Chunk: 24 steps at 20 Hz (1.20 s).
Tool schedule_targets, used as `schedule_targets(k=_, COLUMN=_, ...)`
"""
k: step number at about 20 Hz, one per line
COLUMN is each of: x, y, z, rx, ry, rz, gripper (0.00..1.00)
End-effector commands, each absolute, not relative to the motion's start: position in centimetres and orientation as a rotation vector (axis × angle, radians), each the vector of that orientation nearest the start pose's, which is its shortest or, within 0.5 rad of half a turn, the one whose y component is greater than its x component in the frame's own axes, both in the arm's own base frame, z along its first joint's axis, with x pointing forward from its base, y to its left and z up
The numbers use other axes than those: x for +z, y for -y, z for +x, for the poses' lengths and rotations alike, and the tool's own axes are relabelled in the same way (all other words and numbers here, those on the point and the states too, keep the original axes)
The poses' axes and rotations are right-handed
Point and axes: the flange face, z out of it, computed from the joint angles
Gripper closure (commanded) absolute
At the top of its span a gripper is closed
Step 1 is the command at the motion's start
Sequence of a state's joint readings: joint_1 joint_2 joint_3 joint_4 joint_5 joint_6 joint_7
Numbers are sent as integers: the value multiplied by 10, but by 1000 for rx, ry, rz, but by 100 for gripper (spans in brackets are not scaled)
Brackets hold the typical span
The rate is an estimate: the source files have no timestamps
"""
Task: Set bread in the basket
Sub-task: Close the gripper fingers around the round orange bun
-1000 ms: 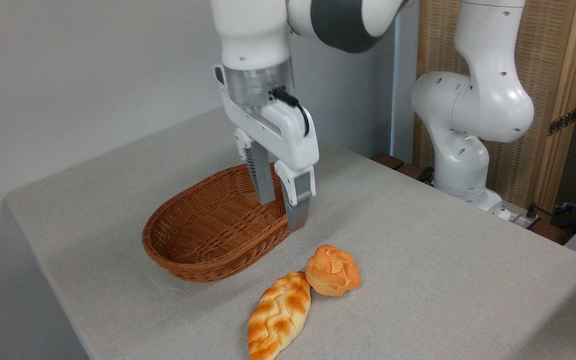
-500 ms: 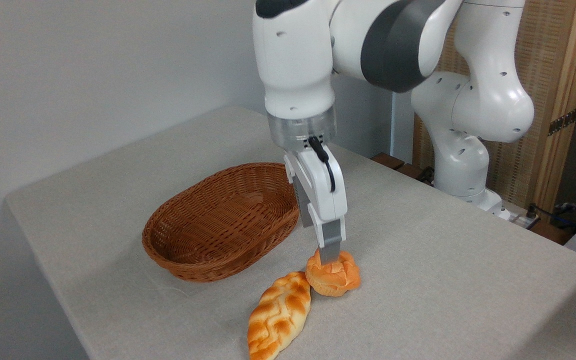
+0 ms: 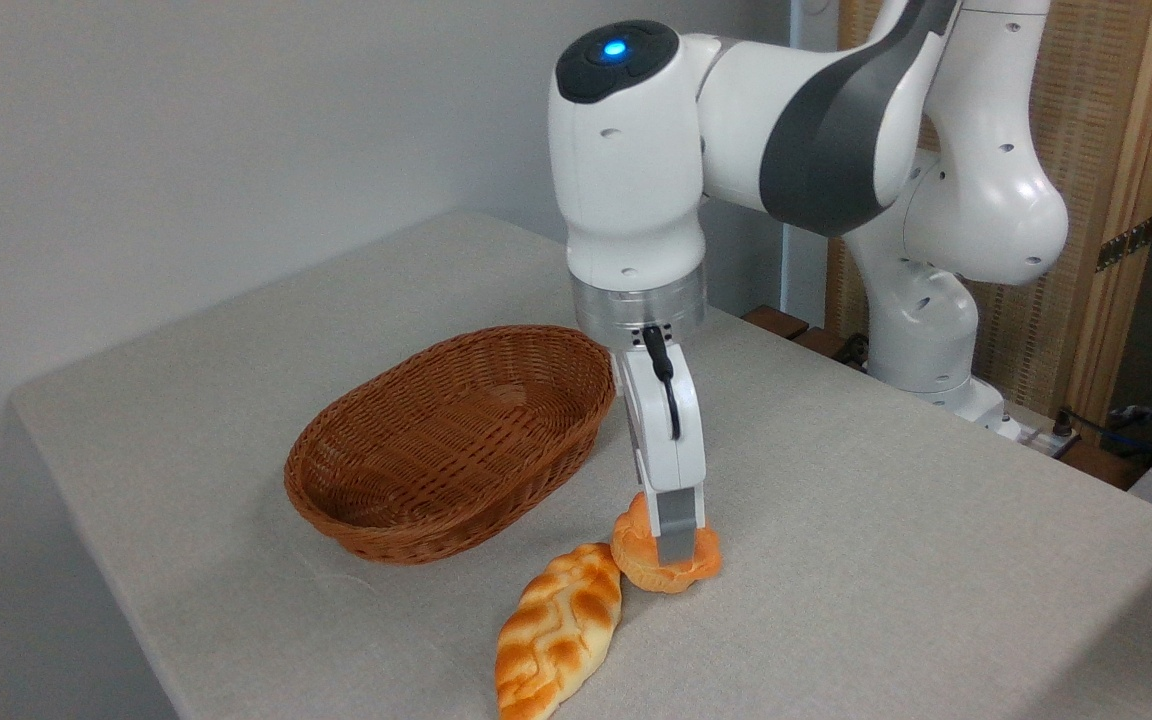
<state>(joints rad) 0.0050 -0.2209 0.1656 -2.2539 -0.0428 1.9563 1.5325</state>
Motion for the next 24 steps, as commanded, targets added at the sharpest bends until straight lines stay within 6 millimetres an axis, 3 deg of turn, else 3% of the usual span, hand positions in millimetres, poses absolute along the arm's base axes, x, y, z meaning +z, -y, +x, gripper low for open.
schedule_targets(k=1, x=443, y=-89, z=460, rx=-46, ry=-2070, rz=-2484, gripper=0)
schedule_targets(k=19, x=422, y=-79, z=463, rx=4, ry=-2099, rz=-2495, gripper=1)
schedule_targets(k=20, x=422, y=-79, z=463, rx=3, ry=-2093, rz=-2501, gripper=7)
schedule_targets(k=23, x=421, y=-74, z=464, rx=8, ry=-2109, rz=-2490, gripper=58)
schedule_targets(k=24, x=421, y=-72, z=465, rx=8, ry=-2113, rz=-2486, gripper=70)
